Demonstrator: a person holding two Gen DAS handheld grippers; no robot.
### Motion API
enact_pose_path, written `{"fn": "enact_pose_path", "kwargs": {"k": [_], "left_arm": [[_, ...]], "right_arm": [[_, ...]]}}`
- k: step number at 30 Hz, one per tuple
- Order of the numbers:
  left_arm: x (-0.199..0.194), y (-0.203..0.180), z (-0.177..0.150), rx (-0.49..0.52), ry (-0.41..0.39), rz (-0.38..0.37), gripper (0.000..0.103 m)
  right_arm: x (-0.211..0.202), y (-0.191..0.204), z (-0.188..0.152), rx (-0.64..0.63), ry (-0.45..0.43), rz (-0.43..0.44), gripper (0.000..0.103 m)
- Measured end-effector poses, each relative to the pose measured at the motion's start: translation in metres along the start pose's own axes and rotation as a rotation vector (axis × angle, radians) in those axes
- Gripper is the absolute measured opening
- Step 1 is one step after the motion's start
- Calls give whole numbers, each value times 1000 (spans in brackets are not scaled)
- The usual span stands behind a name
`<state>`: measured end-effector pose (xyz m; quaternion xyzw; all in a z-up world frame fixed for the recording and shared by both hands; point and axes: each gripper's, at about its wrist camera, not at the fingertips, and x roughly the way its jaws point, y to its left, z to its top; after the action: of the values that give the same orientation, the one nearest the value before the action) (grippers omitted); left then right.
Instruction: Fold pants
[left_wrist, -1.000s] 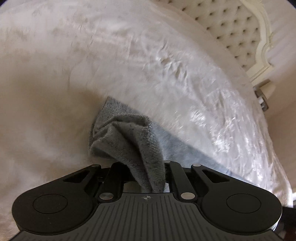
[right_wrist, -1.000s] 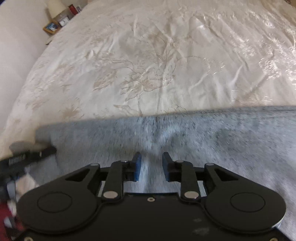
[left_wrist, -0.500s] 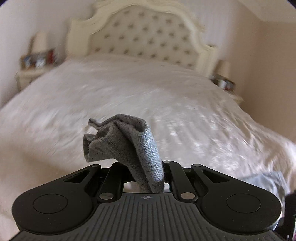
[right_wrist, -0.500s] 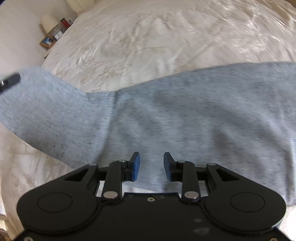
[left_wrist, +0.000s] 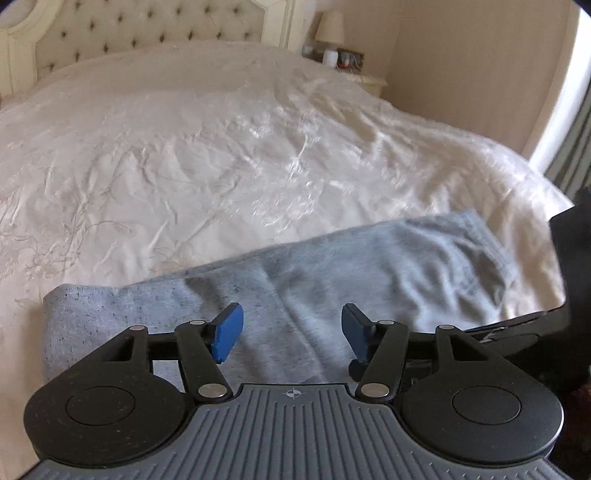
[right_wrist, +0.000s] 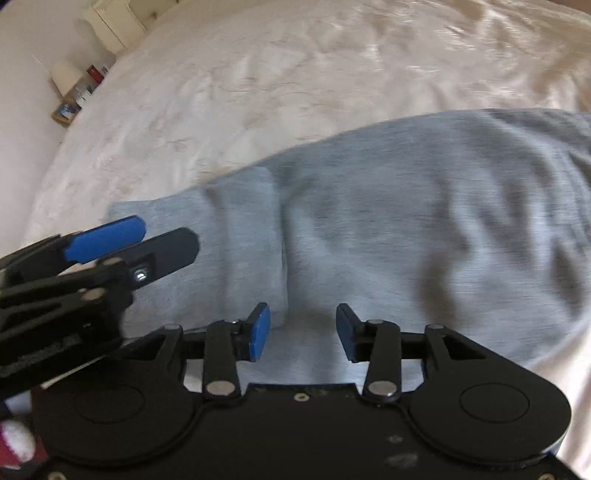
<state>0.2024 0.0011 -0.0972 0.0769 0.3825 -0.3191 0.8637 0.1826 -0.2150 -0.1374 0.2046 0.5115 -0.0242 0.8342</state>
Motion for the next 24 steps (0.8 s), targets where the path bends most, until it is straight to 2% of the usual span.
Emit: {"fn": "enact_pose_path", "kwargs": {"k": [2,4,6,10,12,16,19,20,24], "left_arm": [[-13,2,2,2,-41,4,68],[-23,10,3,6,-62,31,70],[-26,24,4,-3,-53,93,70],[-23,85,-6,-116,25,223,70],[-17,116,-13,-186,78,263,70],[6,159,-28,-246,194,280,70],[32,173,-40,-243,300,236,71],[39,176,-45,-246,334,215,73],[46,183,-43,-255,348,179,78]], "right_arm": [[-8,-9,2,5,-16,-2,47],[-13,-12,6,13,-43,15,54],[-14,-10,11,28,-70,55,60],[3,10,24,-3,-70,114,61],[17,23,31,-28,-52,130,62],[40,36,40,-74,-9,139,66],[60,42,46,-100,27,128,69],[67,42,48,-108,45,126,71],[84,43,52,-133,77,142,75]]}}
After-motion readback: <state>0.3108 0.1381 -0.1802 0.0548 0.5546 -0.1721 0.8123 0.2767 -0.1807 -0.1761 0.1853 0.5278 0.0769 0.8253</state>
